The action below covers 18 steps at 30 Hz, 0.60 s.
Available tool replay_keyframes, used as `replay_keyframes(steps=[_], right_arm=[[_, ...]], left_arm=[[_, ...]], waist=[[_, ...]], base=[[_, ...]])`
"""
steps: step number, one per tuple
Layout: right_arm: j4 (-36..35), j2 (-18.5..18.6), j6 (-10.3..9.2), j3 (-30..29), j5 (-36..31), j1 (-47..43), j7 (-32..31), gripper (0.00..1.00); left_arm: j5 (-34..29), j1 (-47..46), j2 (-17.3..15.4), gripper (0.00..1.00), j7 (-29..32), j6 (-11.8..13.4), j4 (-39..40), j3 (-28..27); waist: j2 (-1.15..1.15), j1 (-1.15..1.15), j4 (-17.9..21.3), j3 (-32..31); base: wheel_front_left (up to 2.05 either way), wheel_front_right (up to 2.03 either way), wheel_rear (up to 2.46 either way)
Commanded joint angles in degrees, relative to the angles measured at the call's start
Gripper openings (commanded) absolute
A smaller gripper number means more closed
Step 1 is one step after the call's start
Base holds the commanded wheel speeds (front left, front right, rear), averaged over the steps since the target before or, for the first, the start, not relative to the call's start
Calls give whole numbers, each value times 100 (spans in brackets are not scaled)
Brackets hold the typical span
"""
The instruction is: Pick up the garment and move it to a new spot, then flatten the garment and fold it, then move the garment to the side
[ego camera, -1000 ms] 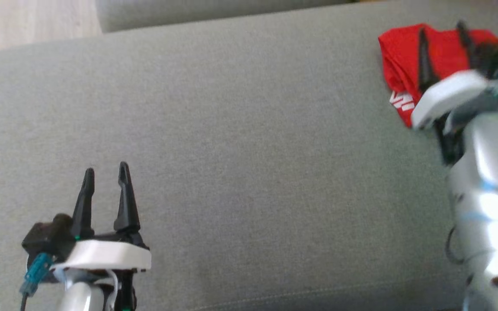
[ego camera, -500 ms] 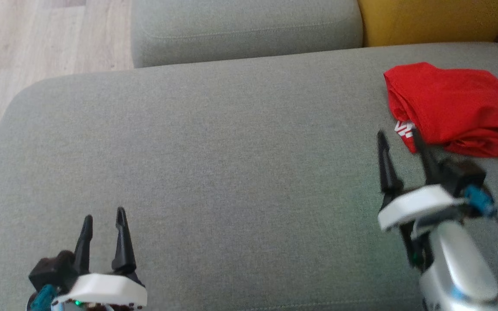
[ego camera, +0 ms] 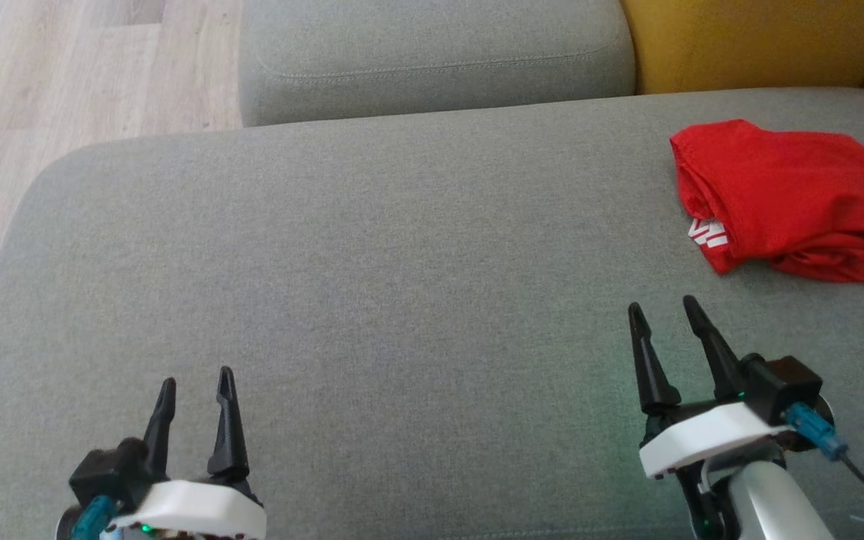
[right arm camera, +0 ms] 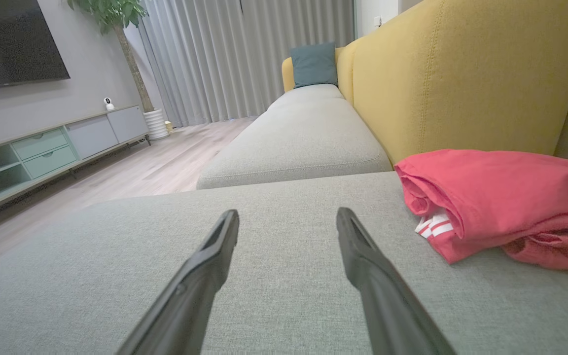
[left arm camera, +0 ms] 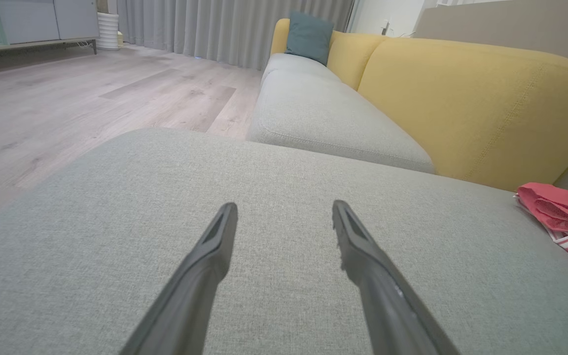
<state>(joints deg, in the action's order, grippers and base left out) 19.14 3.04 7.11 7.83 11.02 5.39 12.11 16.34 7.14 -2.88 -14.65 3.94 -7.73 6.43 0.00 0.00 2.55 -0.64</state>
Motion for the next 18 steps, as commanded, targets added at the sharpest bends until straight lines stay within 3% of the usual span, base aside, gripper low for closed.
replay_keyframes(steps=[1,10,11,18], right_arm=[[-224,-15,37,165,20,131,59,100],[-259,-16,37,224,34,85,-3,100],[-55,-4,0,86,7,-19,-11,0],[363,-7,-1,92,127,-256,-28,0]], left_arm=[[-80,-129,-6,100,-35,-13,170,-177],[-138,-108,-3,100,-35,-7,90,-113],[-75,3,0,0,0,0,-73,37],[42,124,9,0,28,-13,-541,26]], waist=[[0,0,5,-7],[0,0,-4,-42],[0,0,-4,-44],[0,0,-10,-45]], base=[[0,0,0],[0,0,0],[0,0,0],[0,0,0]])
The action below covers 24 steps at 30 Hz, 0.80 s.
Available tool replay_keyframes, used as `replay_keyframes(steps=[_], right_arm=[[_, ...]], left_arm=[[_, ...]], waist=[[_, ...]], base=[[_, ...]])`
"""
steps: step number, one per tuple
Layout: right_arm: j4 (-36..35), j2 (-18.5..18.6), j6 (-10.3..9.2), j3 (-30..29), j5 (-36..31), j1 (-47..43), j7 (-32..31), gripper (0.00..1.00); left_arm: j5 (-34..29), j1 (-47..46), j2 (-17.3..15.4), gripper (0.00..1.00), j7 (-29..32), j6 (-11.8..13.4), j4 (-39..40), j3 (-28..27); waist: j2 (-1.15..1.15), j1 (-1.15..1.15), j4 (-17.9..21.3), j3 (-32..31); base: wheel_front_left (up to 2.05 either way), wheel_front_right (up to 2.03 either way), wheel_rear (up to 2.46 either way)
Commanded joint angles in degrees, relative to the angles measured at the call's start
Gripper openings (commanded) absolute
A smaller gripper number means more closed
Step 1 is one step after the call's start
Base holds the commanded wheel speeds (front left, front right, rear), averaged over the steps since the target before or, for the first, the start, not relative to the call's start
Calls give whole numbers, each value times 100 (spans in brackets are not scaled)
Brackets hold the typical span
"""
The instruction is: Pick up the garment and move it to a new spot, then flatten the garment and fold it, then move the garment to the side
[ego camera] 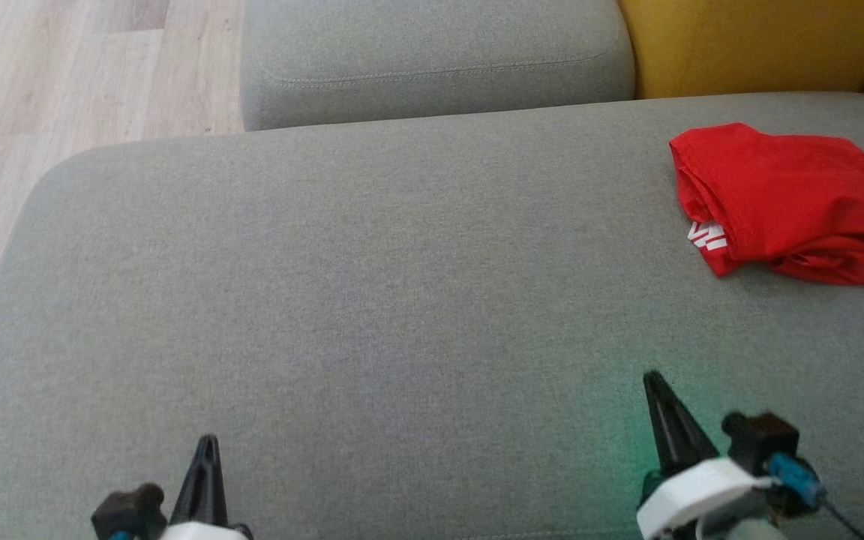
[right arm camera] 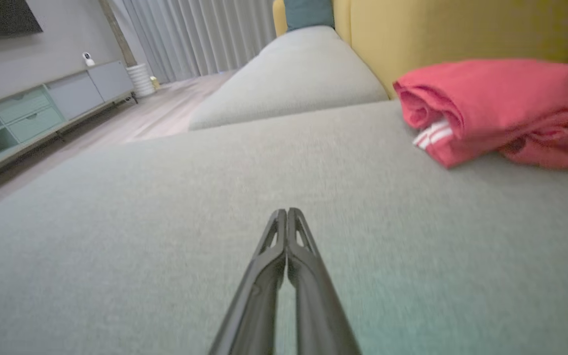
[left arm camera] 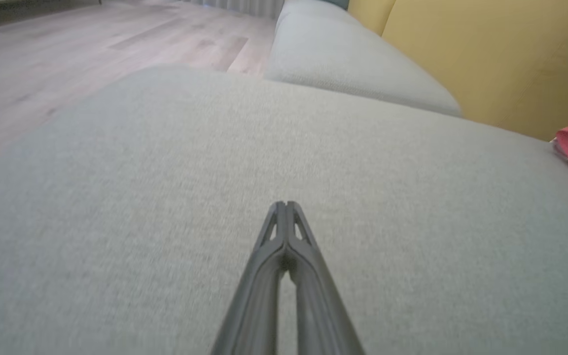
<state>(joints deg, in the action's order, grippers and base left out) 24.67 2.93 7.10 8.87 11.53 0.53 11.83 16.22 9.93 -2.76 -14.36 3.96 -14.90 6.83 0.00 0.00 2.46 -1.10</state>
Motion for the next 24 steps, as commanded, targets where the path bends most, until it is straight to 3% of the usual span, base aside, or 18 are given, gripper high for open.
replay_keyframes(steps=[1,24], right_arm=[[-199,8,1,-21,146,231,-10,0],[-361,72,8,-218,1712,293,-283,0]], left_arm=[[117,-166,-5,0,15,-24,177,-23],[1551,-440,-31,0,380,-235,152,-238]], waist=[[0,0,-3,2],[0,0,-48,26]], base=[[0,0,0],[0,0,0]])
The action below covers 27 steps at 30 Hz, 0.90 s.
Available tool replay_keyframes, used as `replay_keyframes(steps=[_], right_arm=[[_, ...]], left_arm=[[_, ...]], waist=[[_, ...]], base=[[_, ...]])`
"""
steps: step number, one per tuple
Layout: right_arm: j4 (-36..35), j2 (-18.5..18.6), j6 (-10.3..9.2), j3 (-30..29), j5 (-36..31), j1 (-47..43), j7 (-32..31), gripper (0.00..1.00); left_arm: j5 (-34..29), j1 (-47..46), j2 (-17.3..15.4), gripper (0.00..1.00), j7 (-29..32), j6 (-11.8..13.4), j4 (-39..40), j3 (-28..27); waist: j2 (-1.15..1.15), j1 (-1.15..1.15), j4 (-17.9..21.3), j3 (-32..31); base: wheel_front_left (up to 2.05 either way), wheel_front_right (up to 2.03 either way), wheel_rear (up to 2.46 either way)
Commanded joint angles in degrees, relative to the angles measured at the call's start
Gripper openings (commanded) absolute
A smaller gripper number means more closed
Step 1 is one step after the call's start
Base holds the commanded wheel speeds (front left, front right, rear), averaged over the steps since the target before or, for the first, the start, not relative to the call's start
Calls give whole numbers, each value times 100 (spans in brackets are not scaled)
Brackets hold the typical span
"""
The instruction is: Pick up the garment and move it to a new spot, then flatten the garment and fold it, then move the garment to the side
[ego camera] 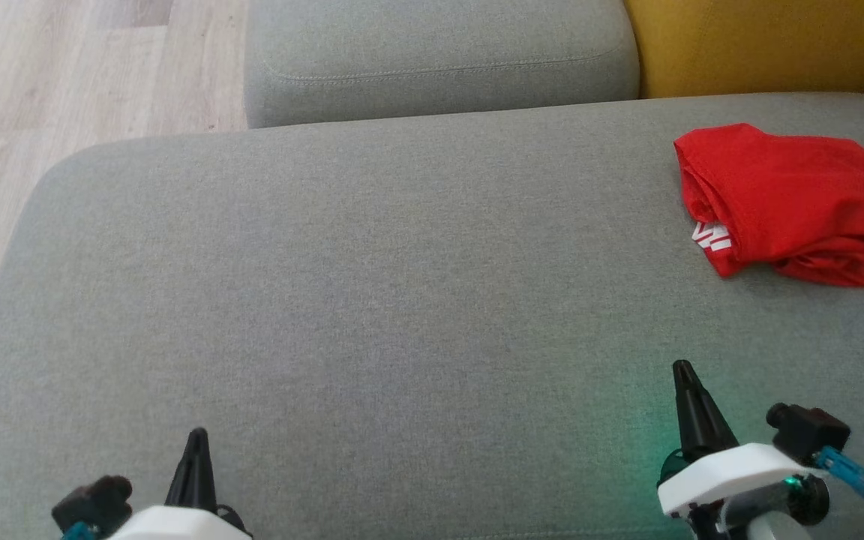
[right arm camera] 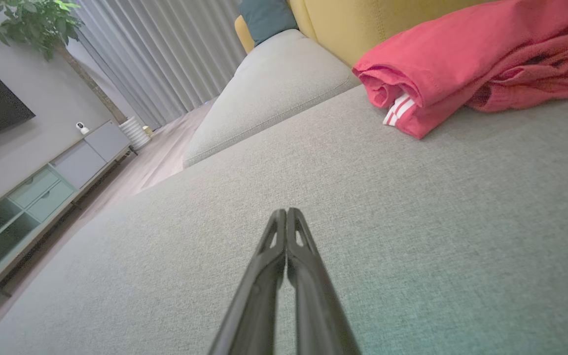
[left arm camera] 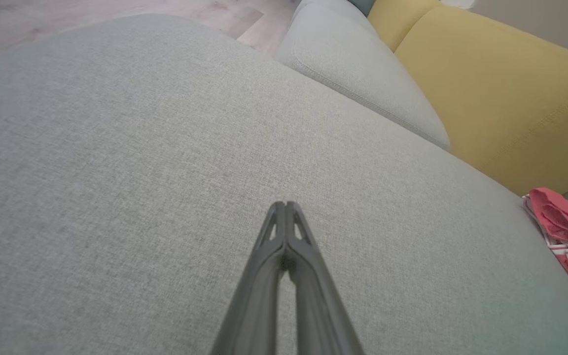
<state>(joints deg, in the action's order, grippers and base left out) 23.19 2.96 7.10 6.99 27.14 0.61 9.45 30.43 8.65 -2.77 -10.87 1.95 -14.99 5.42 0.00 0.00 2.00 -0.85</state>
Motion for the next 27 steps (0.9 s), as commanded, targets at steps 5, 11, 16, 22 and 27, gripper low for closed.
replay_keyframes(steps=[5,11,16,22,27], right_arm=[[-249,78,10,-78,486,298,-109,0],[-293,87,11,-138,887,313,-186,0],[-330,94,13,-190,1219,325,-253,0],[-366,100,14,-243,1548,338,-319,0],[-402,104,16,-298,1878,350,-388,0]], left_arm=[[440,-370,-33,0,111,-80,158,-146],[811,-440,-37,0,209,-135,155,-206],[1120,-499,-40,0,291,-181,152,-256],[1426,-557,-42,0,373,-226,149,-307],[1734,-616,-44,0,456,-272,146,-358]], waist=[[0,0,-12,6],[0,0,-24,12],[0,0,-34,18],[0,0,-44,23],[0,0,-54,28]], base=[[0,0,0],[0,0,0],[0,0,0],[0,0,0],[0,0,0]])
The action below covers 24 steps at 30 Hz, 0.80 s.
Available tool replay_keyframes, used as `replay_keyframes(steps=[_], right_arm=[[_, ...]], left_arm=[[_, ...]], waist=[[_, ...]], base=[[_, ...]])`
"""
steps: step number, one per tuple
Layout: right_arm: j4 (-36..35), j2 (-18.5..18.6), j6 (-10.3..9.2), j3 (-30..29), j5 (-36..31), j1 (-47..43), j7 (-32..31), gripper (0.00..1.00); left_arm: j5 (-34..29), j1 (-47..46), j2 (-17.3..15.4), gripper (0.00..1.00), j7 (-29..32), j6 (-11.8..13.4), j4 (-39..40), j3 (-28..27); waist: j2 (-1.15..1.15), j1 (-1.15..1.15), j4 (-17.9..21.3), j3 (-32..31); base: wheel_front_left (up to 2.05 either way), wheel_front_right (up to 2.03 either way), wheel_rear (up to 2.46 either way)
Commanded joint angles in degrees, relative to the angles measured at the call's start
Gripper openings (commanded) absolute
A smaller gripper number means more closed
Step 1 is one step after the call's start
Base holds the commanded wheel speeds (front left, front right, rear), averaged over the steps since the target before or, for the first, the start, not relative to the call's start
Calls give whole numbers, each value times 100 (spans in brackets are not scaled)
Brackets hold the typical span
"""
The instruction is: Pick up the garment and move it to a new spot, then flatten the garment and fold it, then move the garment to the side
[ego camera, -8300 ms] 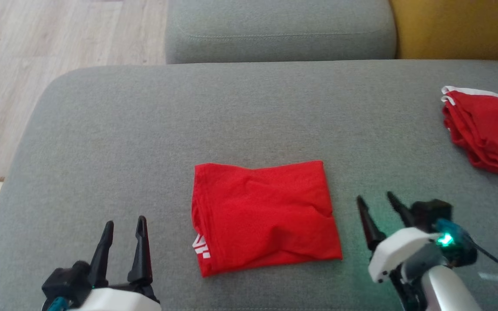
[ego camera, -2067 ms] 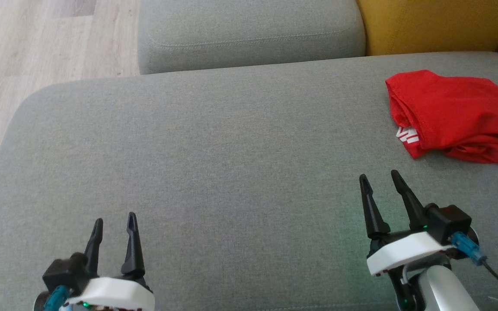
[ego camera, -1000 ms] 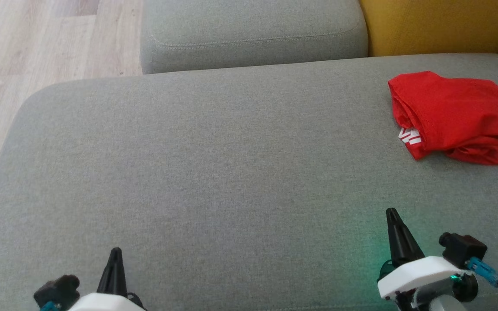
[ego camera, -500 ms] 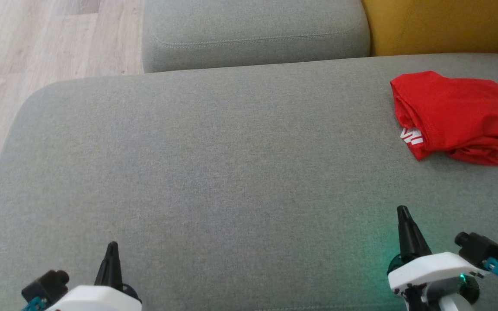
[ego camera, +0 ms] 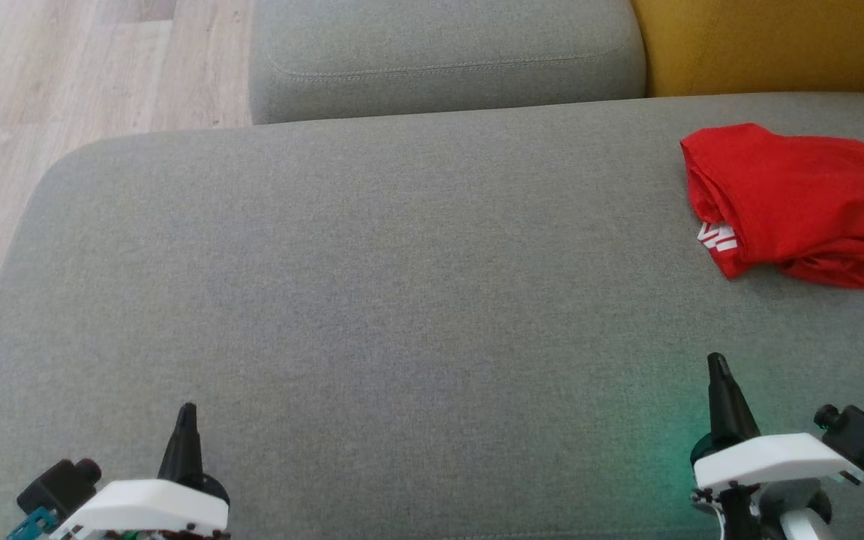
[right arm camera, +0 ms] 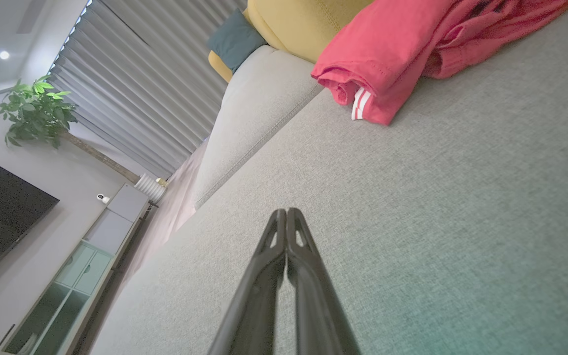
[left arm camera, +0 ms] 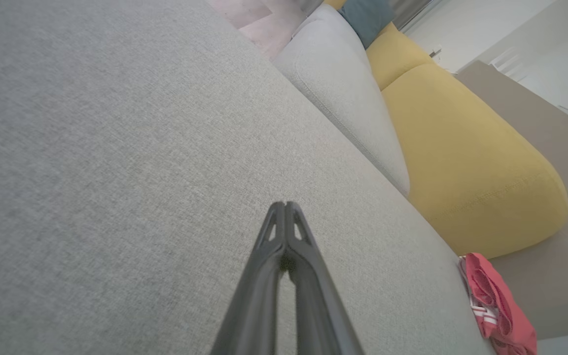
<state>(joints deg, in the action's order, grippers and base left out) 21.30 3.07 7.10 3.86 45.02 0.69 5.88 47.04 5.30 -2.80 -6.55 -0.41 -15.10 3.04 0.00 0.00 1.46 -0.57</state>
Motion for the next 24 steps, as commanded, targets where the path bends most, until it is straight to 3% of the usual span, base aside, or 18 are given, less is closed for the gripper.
replay_keyframes(steps=[1,24], right_arm=[[-220,94,16,4,157,344,-45,0],[-385,105,23,-262,1662,403,-372,0]], left_arm=[[134,-292,-42,0,41,-45,156,-130],[1544,-563,-46,0,427,-256,140,-373]], waist=[[0,0,-2,1],[0,0,-48,24]], base=[[0,0,0],[0,0,0]])
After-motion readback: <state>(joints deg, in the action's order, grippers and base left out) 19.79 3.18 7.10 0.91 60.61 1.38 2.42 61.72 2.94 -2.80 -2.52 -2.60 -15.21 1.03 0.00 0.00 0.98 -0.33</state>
